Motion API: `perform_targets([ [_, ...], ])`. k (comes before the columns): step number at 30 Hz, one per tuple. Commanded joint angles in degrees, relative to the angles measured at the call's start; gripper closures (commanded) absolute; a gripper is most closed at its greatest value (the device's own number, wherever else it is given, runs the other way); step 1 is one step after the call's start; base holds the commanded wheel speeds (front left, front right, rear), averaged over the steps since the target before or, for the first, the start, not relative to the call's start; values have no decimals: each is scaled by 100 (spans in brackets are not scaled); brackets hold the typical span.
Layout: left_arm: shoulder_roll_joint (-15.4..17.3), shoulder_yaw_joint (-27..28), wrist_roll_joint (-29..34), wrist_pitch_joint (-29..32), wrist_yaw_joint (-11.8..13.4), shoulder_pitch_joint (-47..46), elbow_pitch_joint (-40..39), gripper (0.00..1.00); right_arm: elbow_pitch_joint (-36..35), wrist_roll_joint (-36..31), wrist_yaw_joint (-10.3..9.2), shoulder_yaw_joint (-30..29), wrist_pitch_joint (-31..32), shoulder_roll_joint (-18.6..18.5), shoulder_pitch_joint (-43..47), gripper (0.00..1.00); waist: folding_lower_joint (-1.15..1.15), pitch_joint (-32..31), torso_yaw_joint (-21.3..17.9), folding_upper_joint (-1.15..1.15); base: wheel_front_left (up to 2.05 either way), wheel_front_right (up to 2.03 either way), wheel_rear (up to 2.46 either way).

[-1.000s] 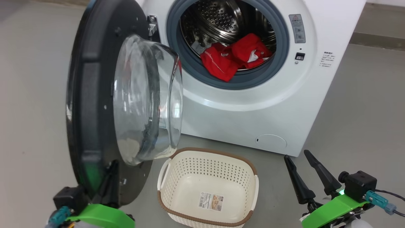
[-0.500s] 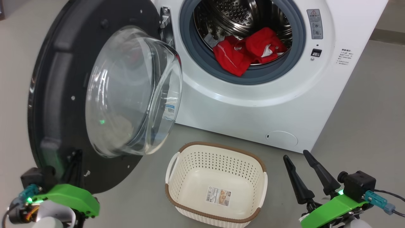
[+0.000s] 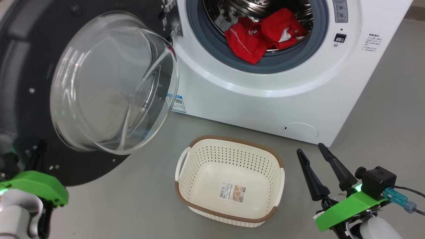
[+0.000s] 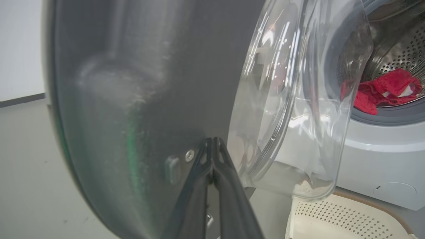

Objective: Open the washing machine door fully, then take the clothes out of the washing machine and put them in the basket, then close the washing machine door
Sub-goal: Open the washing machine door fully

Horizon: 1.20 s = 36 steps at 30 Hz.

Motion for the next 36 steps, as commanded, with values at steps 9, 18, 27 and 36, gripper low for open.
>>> perform_targets([
  [9,658,297,100,-153,-106,-1090,1022,100,-171,-29,-4,83,-36,-34,-299,0,0,254,40,0,0,0,0],
  [18,885,157,255,-199,-221,-1541,1680,100,-176,-43,-4,109,-36,15,-459,0,0,489,-22,0,0,0,0],
  [27,850,92,330,-260,-274,-1638,1894,100,-142,-11,-4,64,-36,-5,-432,0,0,395,-31,0,0,0,0],
  [36,770,56,368,-275,-356,-1532,1791,100,-123,-12,-4,74,-36,44,-368,0,0,273,-50,0,0,0,0],
])
